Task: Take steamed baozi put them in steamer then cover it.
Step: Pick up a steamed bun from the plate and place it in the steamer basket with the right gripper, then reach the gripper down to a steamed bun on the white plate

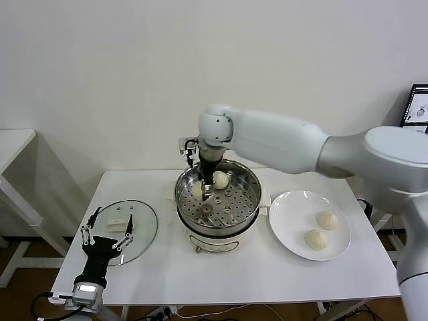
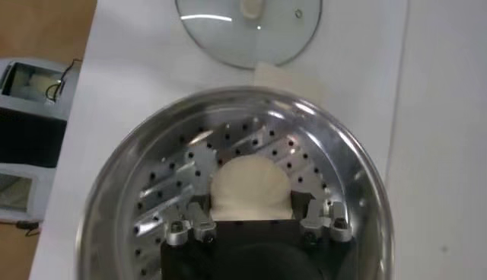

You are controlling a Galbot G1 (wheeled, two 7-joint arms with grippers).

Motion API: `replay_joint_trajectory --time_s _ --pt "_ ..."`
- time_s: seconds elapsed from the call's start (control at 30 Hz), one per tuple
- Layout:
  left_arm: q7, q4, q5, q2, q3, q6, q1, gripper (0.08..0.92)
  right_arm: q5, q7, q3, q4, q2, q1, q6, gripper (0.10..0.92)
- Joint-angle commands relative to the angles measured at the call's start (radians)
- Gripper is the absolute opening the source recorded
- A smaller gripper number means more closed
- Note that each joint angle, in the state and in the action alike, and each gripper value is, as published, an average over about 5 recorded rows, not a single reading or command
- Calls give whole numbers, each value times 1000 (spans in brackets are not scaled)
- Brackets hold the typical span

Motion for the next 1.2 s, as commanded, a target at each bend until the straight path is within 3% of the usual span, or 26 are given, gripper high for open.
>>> replay_joint_trajectory --time_s 0.03,0.3,0.57,0.9,1.2 --pt "0 2 0 1 1 0 0 823 -66 -2 38 -124 76 -84 7 704" --pt "0 12 2 1 1 -3 -1 823 -89 -6 57 -152 80 -94 17 716" --pt "0 12 2 -1 4 -2 -3 823 -46 -6 73 -73 12 -69 16 820" --pt "-6 -2 10 -5 31 5 -4 823 94 -114 3 248 -418 247 122 823" --pt "-10 -11 22 -10 45 8 5 823 -64 -252 -16 402 -803 195 358 823"
